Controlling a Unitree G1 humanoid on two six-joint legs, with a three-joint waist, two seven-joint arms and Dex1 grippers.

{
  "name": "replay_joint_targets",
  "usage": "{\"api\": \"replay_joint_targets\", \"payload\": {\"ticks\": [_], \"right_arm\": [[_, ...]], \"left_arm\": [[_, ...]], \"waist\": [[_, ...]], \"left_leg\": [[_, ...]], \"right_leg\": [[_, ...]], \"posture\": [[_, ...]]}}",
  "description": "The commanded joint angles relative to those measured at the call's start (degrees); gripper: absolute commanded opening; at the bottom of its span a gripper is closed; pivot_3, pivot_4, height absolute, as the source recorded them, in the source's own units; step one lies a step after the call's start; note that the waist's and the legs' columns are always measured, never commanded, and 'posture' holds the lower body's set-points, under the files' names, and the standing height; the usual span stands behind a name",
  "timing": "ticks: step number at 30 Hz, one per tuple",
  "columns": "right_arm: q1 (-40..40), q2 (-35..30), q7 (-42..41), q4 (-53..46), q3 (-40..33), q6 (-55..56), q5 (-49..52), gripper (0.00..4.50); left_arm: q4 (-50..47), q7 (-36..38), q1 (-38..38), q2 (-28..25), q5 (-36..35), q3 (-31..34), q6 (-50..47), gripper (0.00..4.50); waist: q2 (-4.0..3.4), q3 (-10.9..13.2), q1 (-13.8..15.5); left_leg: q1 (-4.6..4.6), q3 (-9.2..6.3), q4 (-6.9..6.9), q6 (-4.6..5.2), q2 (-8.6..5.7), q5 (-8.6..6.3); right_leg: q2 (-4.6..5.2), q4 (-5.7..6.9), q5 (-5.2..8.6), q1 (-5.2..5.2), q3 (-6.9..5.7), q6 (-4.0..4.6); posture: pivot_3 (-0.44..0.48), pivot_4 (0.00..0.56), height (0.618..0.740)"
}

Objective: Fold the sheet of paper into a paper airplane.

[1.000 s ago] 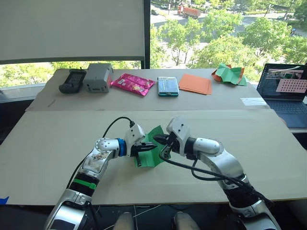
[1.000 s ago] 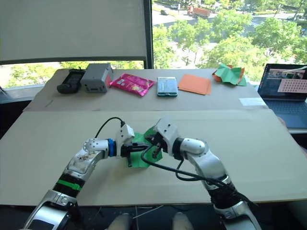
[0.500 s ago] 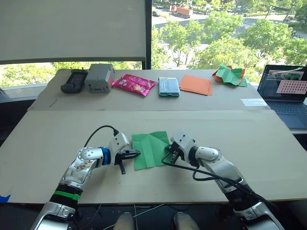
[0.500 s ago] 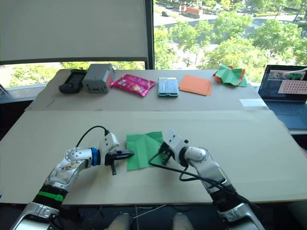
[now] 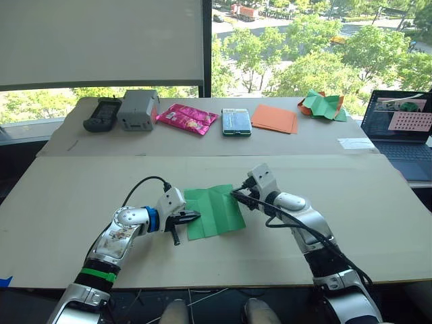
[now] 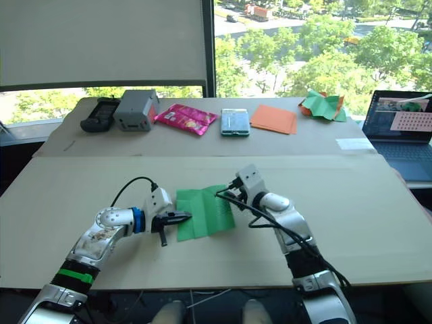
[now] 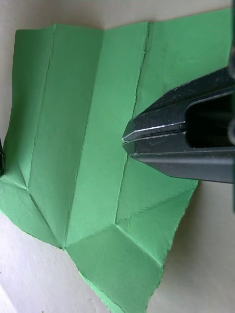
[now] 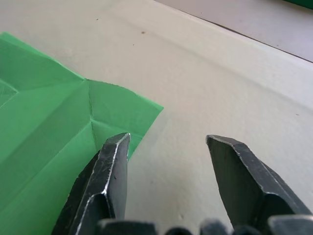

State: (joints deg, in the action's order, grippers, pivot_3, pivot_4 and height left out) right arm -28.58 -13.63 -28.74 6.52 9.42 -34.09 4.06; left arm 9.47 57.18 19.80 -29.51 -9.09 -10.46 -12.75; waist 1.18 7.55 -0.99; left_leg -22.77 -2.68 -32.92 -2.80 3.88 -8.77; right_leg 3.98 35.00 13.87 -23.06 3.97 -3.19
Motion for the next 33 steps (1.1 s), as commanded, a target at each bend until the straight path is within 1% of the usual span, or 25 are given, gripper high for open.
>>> {"api": "replay_joint_targets", "payload": {"ticks": [1, 5, 8, 14, 17, 19, 20, 22, 23, 29, 33], "right_arm": [[-1.3, 1.48, -1.21, 0.95, -1.65, 0.11, 2.88, 2.67], [-2.46, 3.47, -1.34, 3.78, -3.47, -3.97, 5.45, 2.67], [-3.48, 4.95, -1.73, 5.16, -6.47, -7.54, 9.25, 2.67], [-5.28, 5.71, -1.6, 7.95, -8.72, -11.5, 12.1, 2.67], [-6.04, 6.39, -1.72, 8.78, -10.18, -11.83, 13.55, 1.9], [-6.34, 6.58, -1.57, 9.28, -10.55, -11.66, 13.78, 1.15], [-6.37, 6.49, -1.55, 9.52, -10.27, -11.42, 13.58, 0.87], [-6.23, 6.46, -1.56, 9.81, -9.78, -11.08, 13.42, 0.15], [-6.15, 6.48, -1.56, 9.87, -9.65, -11.01, 13.45, 0.07], [-4.96, 6.35, -1.88, 6.59, -9.17, -9.59, 13.71, 0.07], [1.03, 2.24, -4.67, -6.58, -2.67, -1.67, 9.73, 0.07]], "left_arm": [[-0.71, 0.15, 0.76, -0.24, 0.37, -0.06, 0.43, 0.0], [-0.85, 0.17, 0.69, -0.4, 0.32, 0.07, 0.4, 0.0], [-1.0, 0.18, 0.62, -0.39, 0.28, 0.08, 0.35, 0.0], [-1.24, 0.06, 0.48, -0.38, 0.24, 0.16, 0.34, 0.0], [-1.57, -0.02, 0.39, -0.48, 0.16, 0.27, 0.11, 0.0], [-1.65, -0.07, 0.29, -0.55, 0.11, 0.37, 0.05, 0.0], [-1.68, -0.09, 0.22, -0.59, 0.12, 0.39, 0.08, 0.0], [-1.97, -0.15, -0.03, -0.72, 0.1, 0.42, 0.01, 0.0], [-2.14, -0.17, -0.15, -0.77, 0.08, 0.42, -0.05, 0.0], [-2.36, -0.17, -0.33, -1.0, 0.01, 0.51, -0.21, 0.0], [-2.72, 0.3, -0.39, -1.52, -0.58, 1.04, -0.59, 0.0]], "waist": [[-0.01, 0.0, -0.01], [-0.01, 0.0, -0.1], [-0.01, 0.0, -0.2], [-0.04, -0.02, -0.36], [-0.05, -0.03, -0.54], [-0.05, -0.02, -0.73], [-0.05, -0.02, -0.85], [-0.05, -0.02, -1.14], [-0.05, -0.03, -1.24], [-0.06, -0.02, -1.3], [-0.1, -0.01, -1.23]], "left_leg": [[-0.03, 0.0, 0.0, 0.0, 0.0, 0.0], [-0.03, -0.02, -0.01, 0.01, 0.0, 0.01], [-0.03, -0.09, -0.01, 0.01, 0.01, 0.01], [-0.02, -0.19, 0.0, 0.01, 0.03, 0.01], [-0.02, -0.23, 0.0, 0.01, 0.05, 0.01], [-0.03, -0.25, 0.0, 0.01, 0.05, 0.01], [-0.03, -0.26, 0.0, 0.01, 0.05, 0.01], [-0.04, -0.27, 0.0, 0.02, 0.05, 0.01], [-0.03, -0.28, 0.01, 0.02, 0.05, 0.01], [-0.05, -0.31, 0.01, 0.02, 0.05, 0.01], [-0.12, -0.32, 0.03, 0.02, 0.05, 0.01]], "right_leg": [[0.0, 0.01, 0.0, -0.01, 0.0, 0.0], [-0.02, 0.01, 0.0, 0.0, 0.02, 0.0], [-0.07, 0.02, 0.0, -0.01, 0.02, 0.01], [-0.15, 0.04, -0.01, 0.01, 0.02, 0.02], [-0.21, 0.04, -0.02, 0.02, 0.03, 0.03], [-0.23, 0.05, -0.02, 0.03, 0.05, 0.04], [-0.23, 0.05, -0.02, 0.03, 0.05, 0.04], [-0.24, 0.06, -0.02, 0.03, 0.05, 0.04], [-0.24, 0.07, -0.02, 0.04, 0.05, 0.04], [-0.26, 0.07, -0.02, 0.04, 0.06, 0.04], [-0.27, 0.06, -0.01, 0.02, 0.07, 0.06]], "posture": [[0.0, 0.15, 0.706], [0.0, 0.15, 0.706], [0.0, 0.15, 0.706], [0.0, 0.15, 0.706], [0.0, 0.15, 0.706], [0.0, 0.15, 0.706], [0.0, 0.15, 0.706], [0.0, 0.15, 0.706], [0.0, 0.15, 0.706], [0.0, 0.15, 0.706], [0.0, 0.15, 0.706]]}}
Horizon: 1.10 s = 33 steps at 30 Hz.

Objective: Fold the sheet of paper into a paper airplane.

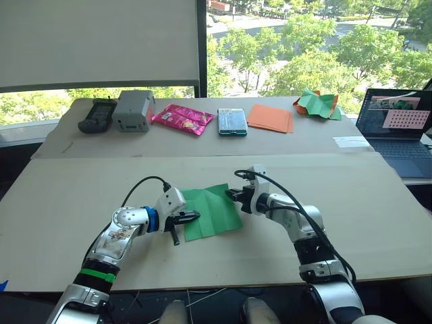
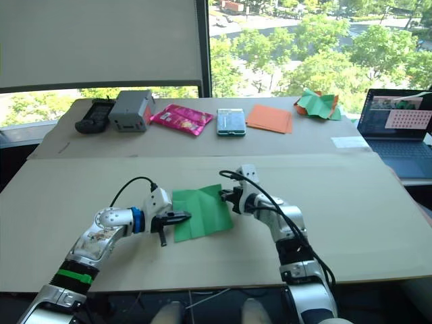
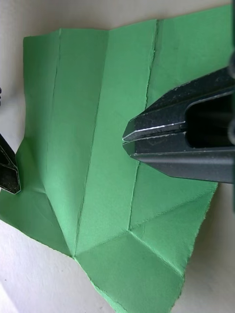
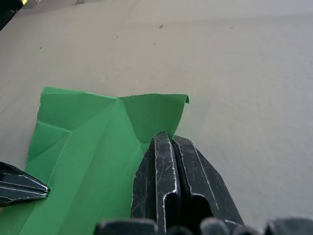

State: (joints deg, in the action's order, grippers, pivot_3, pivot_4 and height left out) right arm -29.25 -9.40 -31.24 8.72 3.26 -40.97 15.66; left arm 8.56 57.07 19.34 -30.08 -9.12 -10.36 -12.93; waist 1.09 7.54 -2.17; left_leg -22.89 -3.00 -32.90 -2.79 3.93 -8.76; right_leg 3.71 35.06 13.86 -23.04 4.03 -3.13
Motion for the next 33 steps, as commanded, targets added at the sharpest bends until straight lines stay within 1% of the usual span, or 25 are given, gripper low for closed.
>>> {"api": "replay_joint_targets", "payload": {"ticks": [1, 3, 5, 8, 10, 15, 21, 24, 27, 33], "right_arm": [[2.48, -2.57, -2.29, -10.31, 4.53, 5.91, -2.43, 0.07], [4.54, -3.51, -1.82, -14.52, 6.03, 5.57, -2.88, 0.07], [7.13, -6.22, 0.68, -19.1, 11.06, 10.25, -9.57, 0.07], [8.94, -8.72, 4.13, -22.75, 16.97, 16.13, -18.2, 0.07], [9.62, -10.08, 5.11, -24.16, 20.42, 18.83, -22.71, 0.07], [9.61, -11.29, 5.23, -23.51, 25.56, 20.67, -29.83, 0.07], [8.88, -11.04, 3.81, -19.88, 26.63, 17.95, -32.65, 0.07], [8.84, -11.16, 2.6, -19.13, 26.41, 17.7, -33.11, 0.07], [8.63, -11.02, 1.68, -18.72, 26.53, 17.8, -33.53, 0.07], [8.67, -9.86, 0.85, -18.75, 27.03, 17.41, -34.53, 0.07]], "left_arm": [[-1.76, 0.55, 0.06, -1.11, -0.66, 1.06, -0.39, 0.0], [-1.63, 0.87, 0.16, -1.41, -0.98, 1.34, -0.53, 0.0], [-1.62, 1.09, 0.32, -1.68, -1.23, 1.54, -0.85, 0.0], [-1.91, 1.37, 0.64, -1.91, -1.64, 1.91, -1.66, 0.0], [-2.27, 1.55, 0.85, -2.1, -1.88, 2.07, -2.26, 0.0], [-2.21, 2.16, 2.24, -2.29, -2.85, 2.39, -3.46, 0.0], [0.19, 3.37, 6.93, -1.68, -4.23, 2.94, -4.27, 0.0], [3.41, 4.1, 10.45, -0.75, -3.85, 2.4, -3.6, 0.0], [7.8, 4.64, 13.38, 0.46, -2.38, 1.2, -1.67, 0.0], [18.06, 4.95, 19.19, 4.07, 0.55, -0.36, 2.49, 0.0]], "waist": [[-0.01, 0.0, -0.11], [-0.01, 0.0, -0.21], [-0.01, 0.0, -0.23], [-0.01, 0.0, -0.22], [0.0, 0.01, -0.2], [0.04, 0.01, -0.07], [0.13, 0.03, 0.69], [0.13, 0.03, 1.05], [0.13, 0.03, 1.22], [0.15, 0.02, 1.29]], "left_leg": [[0.01, 0.01, 0.0, 0.0, 0.0, 0.0], [0.0, 0.01, 0.0, 0.0, 0.0, 0.0], [0.04, 0.0, 0.01, -0.01, 0.01, -0.01], [0.09, 0.0, 0.02, -0.1, 0.0, -0.06], [0.09, -0.01, 0.02, -0.46, 0.0, -0.29], [0.1, 0.0, 0.01, -0.45, 0.0, -0.28], [0.06, 0.0, -0.05, -0.42, -0.01, -0.26], [0.07, 0.01, -0.07, -0.28, -0.01, -0.17], [0.07, 0.02, -0.07, -0.03, -0.01, -0.02], [0.02, -0.01, -0.07, -0.01, 0.0, 0.0]], "right_leg": [[0.0, -0.01, 0.01, -0.01, 0.02, 0.01], [0.0, -0.02, 0.01, -0.01, 0.03, 0.01], [-0.01, -0.02, 0.02, -0.04, 0.03, 0.02], [-0.01, -0.08, 0.04, -0.23, 0.02, 0.06], [-0.01, -0.13, 0.05, -0.23, 0.02, 0.07], [-0.01, -0.14, 0.05, -0.21, 0.02, 0.07], [-0.01, -0.15, 0.05, -0.17, 0.02, 0.07], [-0.01, -0.14, 0.05, -0.15, 0.01, 0.07], [-0.01, -0.13, 0.05, -0.14, 0.01, 0.07], [-0.06, -0.08, 0.04, -0.04, 0.02, 0.06]], "posture": [[0.0, 0.15, 0.706], [0.0, 0.15, 0.706], [0.0, 0.15, 0.706], [0.0, 0.15, 0.706], [0.0, 0.15, 0.706], [0.0, 0.15, 0.706], [0.0, 0.15, 0.706], [0.0, 0.15, 0.706], [0.0, 0.15, 0.706], [0.0, 0.15, 0.706]]}}
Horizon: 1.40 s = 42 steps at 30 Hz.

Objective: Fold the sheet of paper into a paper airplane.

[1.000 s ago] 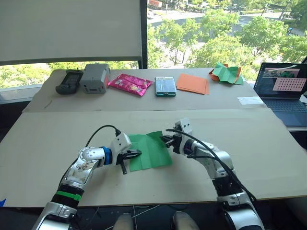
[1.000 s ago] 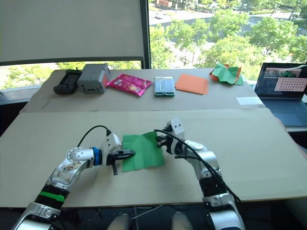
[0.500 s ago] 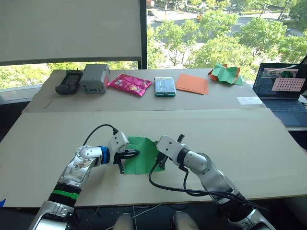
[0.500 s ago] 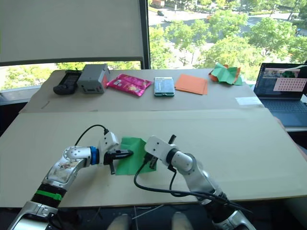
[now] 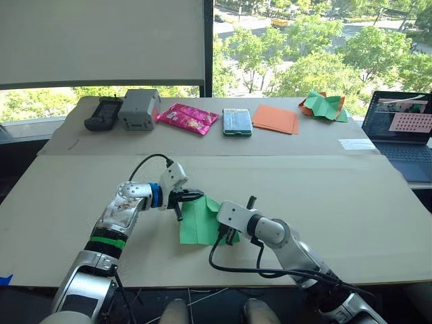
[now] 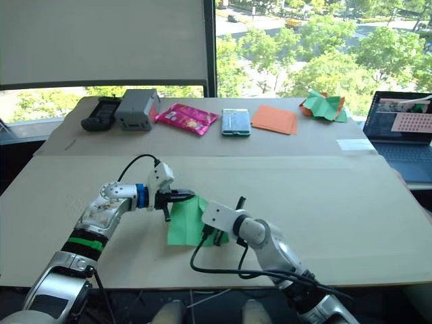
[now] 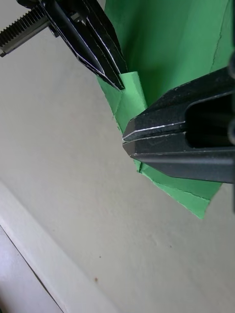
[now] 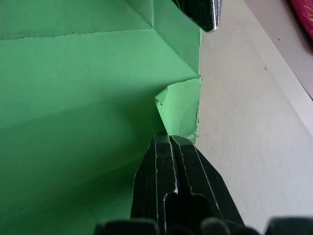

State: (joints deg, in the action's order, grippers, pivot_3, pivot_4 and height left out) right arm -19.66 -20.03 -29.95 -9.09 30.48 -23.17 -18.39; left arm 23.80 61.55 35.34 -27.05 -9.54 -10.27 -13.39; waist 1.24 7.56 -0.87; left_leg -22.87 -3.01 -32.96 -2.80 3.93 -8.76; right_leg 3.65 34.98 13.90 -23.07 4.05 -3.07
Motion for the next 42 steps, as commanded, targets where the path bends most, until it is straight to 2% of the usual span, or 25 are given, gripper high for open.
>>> {"api": "replay_joint_targets", "payload": {"ticks": [1, 7, 15, 31, 34, 38, 42], "right_arm": [[-0.86, 0.91, -0.54, -0.97, -0.13, -0.45, -0.73, 0.07], [-0.67, 1.45, -0.98, -0.85, -0.27, -0.6, -1.63, 0.07], [-0.74, 1.53, -1.32, -1.27, -0.5, -0.54, -2.61, 0.07], [-1.49, 2.3, -2.61, -1.98, -0.56, -0.47, -3.6, 0.07], [-1.94, 3.12, -3.27, -3.24, -1.91, -0.66, -1.87, 0.88], [-2.68, 6.28, -5.34, -6.67, -6.8, -5.0, 4.61, 2.31], [-5.14, 9.65, -4.18, -6.0, -12.37, -9.7, 9.54, 2.31]], "left_arm": [[4.04, 0.7, 3.9, 1.58, 1.4, -0.68, 3.57, 0.0], [10.82, 1.81, 7.45, 3.9, 4.05, -2.13, 7.31, 0.0], [16.83, 0.94, 8.43, 4.34, 8.54, -3.74, 11.01, 0.0], [18.51, 1.49, 7.04, 4.25, 13.65, -6.39, 14.03, 0.0], [18.43, 1.54, 6.75, 4.2, 13.96, -6.49, 14.33, 0.0], [18.47, 1.6, 6.62, 4.2, 14.33, -6.62, 14.55, 0.0], [18.57, 1.57, 6.55, 4.22, 14.52, -6.7, 14.78, 0.0]], "waist": [[0.0, 0.0, -0.01], [0.0, 0.0, -0.04], [0.01, -0.01, -0.01], [0.0, -0.09, 0.05], [0.0, -0.09, 0.04], [0.0, -0.09, 0.03], [0.0, -0.09, 0.04]], "left_leg": [[-0.03, -0.01, 0.0, 0.0, 0.0, 0.0], [-0.02, -0.06, 0.0, 0.0, 0.01, 0.01], [-0.01, -0.08, 0.0, 0.0, 0.01, 0.01], [0.08, -0.08, -0.01, 0.0, 0.01, 0.0], [0.1, -0.09, -0.01, 0.0, 0.01, 0.0], [0.12, -0.1, -0.01, 0.0, 0.01, 0.0], [0.15, -0.11, -0.02, 0.0, 0.01, 0.0]], "right_leg": [[-0.01, 0.01, 0.0, 0.01, 0.0, 0.0], [-0.09, 0.05, -0.01, 0.03, 0.02, -0.01], [-0.1, 0.05, -0.01, 0.05, 0.03, -0.01], [-0.1, 0.05, -0.01, 0.16, 0.03, -0.01], [-0.1, 0.05, 0.0, 0.27, 0.02, -0.01], [-0.11, 0.06, 0.0, 0.33, 0.02, -0.01], [-0.12, 0.07, -0.01, 0.39, 0.02, -0.01]], "posture": [[0.0, 0.15, 0.706], [0.0, 0.15, 0.706], [0.0, 0.15, 0.706], [0.0, 0.15, 0.706], [0.0, 0.15, 0.706], [0.0, 0.15, 0.706], [0.0, 0.15, 0.706]]}}
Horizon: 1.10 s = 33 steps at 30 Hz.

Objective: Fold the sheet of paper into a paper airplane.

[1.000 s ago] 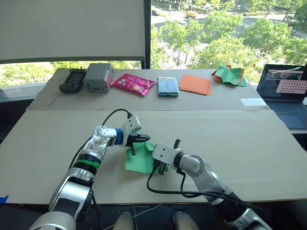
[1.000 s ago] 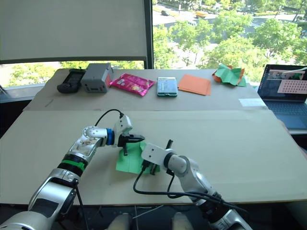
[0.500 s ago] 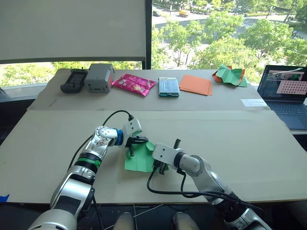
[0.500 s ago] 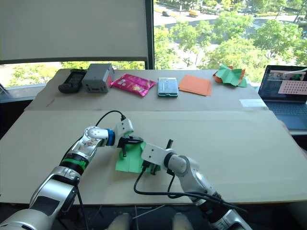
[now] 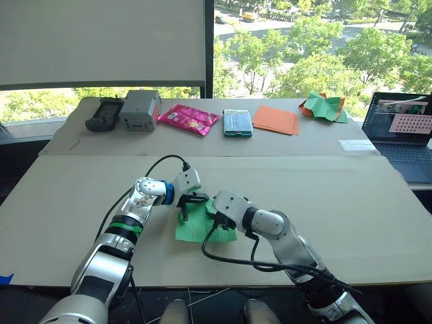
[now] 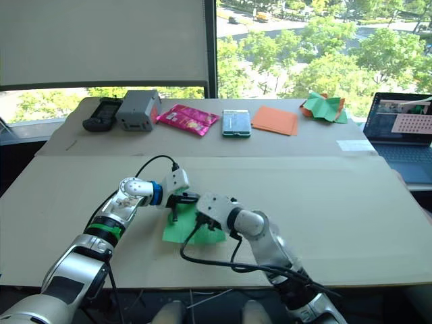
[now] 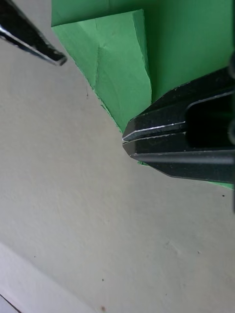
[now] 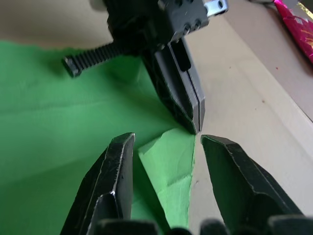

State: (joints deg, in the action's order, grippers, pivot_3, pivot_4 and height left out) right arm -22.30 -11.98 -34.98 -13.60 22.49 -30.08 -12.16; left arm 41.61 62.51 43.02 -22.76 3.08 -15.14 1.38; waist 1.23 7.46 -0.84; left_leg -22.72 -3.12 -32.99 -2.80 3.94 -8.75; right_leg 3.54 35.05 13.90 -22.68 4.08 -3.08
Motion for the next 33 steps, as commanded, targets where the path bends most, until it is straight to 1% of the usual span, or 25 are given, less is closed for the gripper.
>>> {"api": "replay_joint_targets", "payload": {"ticks": [1, 2, 3, 5, 9, 10, 22, 29, 33], "right_arm": [[-3.45, 2.1, 1.43, 0.21, -5.12, -3.69, 3.75, 2.31], [-4.2, 2.46, 1.98, 1.89, -5.45, -4.18, 3.98, 2.31], [-4.72, 2.66, 2.49, 3.54, -5.4, -4.36, 3.84, 2.06], [-5.26, 2.77, 3.45, 6.02, -4.87, -4.22, 3.48, 1.49], [-5.09, 3.57, 4.09, 10.28, -2.97, -1.98, 3.84, 0.13], [-5.03, 4.18, 4.35, 11.3, -2.53, -1.39, 4.0, 0.02], [-6.14, 6.16, 7.18, 21.05, -2.37, 1.57, 4.11, 0.02], [-6.34, 5.8, 6.85, 24.34, -1.05, -2.0, 3.66, 0.02], [-5.89, 5.48, 6.07, 24.23, -0.15, -3.94, 3.51, 0.02]], "left_arm": [[0.73, 0.59, -1.18, -0.07, 1.92, -1.84, 0.05, 0.0], [0.7, 0.57, -1.23, -0.05, 1.94, -1.84, 0.06, 0.0], [0.65, 0.58, -1.27, -0.03, 1.92, -1.81, 0.07, 0.0], [0.61, 0.59, -1.32, -0.01, 1.89, -1.78, 0.06, 0.0], [0.48, 0.45, -1.41, 0.03, 1.91, -1.78, -0.05, 0.0], [0.47, 0.43, -1.43, 0.04, 1.91, -1.76, -0.09, 0.0], [-0.07, 0.35, -1.82, 0.12, 2.02, -1.92, -0.37, 0.0], [-0.18, 0.33, -1.94, 0.04, 2.38, -2.17, -0.06, 0.0], [-0.14, 0.28, -1.98, 0.13, 2.63, -2.09, -0.04, 0.0]], "waist": [[0.0, 0.0, -0.01], [-0.01, 0.0, 0.03], [-0.01, -0.01, 0.01], [-0.01, 0.0, 0.03], [-0.03, 0.0, -0.01], [-0.03, 0.0, -0.06], [-0.05, 0.0, -0.16], [-0.14, -0.11, -0.31], [-0.29, -0.31, -0.37]], "left_leg": [[0.05, -0.01, 0.0, 0.0, 0.0, 0.0], [0.08, -0.01, 0.0, 0.0, 0.0, 0.0], [0.1, -0.01, 0.0, 0.0, 0.0, 0.0], [0.22, -0.01, 0.01, 0.0, 0.0, 0.0], [0.22, 0.0, 0.02, 0.0, 0.0, 0.0], [0.24, -0.01, 0.02, 0.0, 0.0, 0.0], [0.32, -0.03, 0.03, 0.0, 0.0, 0.0], [0.43, -0.04, 0.04, -0.01, 0.0, -0.01], [0.46, -0.04, 0.03, -0.03, 0.0, -0.02]], "right_leg": [[0.0, 0.0, 0.0, 0.05, 0.0, 0.0], [0.0, 0.0, 0.0, 0.07, 0.0, 0.0], [0.0, -0.01, 0.0, 0.09, -0.01, 0.0], [0.0, -0.02, 0.01, 0.2, -0.01, 0.02], [0.0, -0.01, 0.03, 0.24, 0.0, 0.04], [0.0, 0.0, 0.03, 0.25, 0.0, 0.04], [-0.01, 0.02, 0.04, 0.32, 0.0, 0.04], [-0.01, 0.01, 0.05, 0.36, 0.0, 0.05], [-0.01, 0.01, 0.05, 0.34, 0.0, 0.05]], "posture": [[0.0, 0.15, 0.706], [0.0, 0.15, 0.706], [0.0, 0.15, 0.706], [0.0, 0.15, 0.706], [0.0, 0.15, 0.706], [0.0, 0.15, 0.706], [0.0, 0.15, 0.706], [0.0, 0.15, 0.706], [0.0, 0.15, 0.706]]}}
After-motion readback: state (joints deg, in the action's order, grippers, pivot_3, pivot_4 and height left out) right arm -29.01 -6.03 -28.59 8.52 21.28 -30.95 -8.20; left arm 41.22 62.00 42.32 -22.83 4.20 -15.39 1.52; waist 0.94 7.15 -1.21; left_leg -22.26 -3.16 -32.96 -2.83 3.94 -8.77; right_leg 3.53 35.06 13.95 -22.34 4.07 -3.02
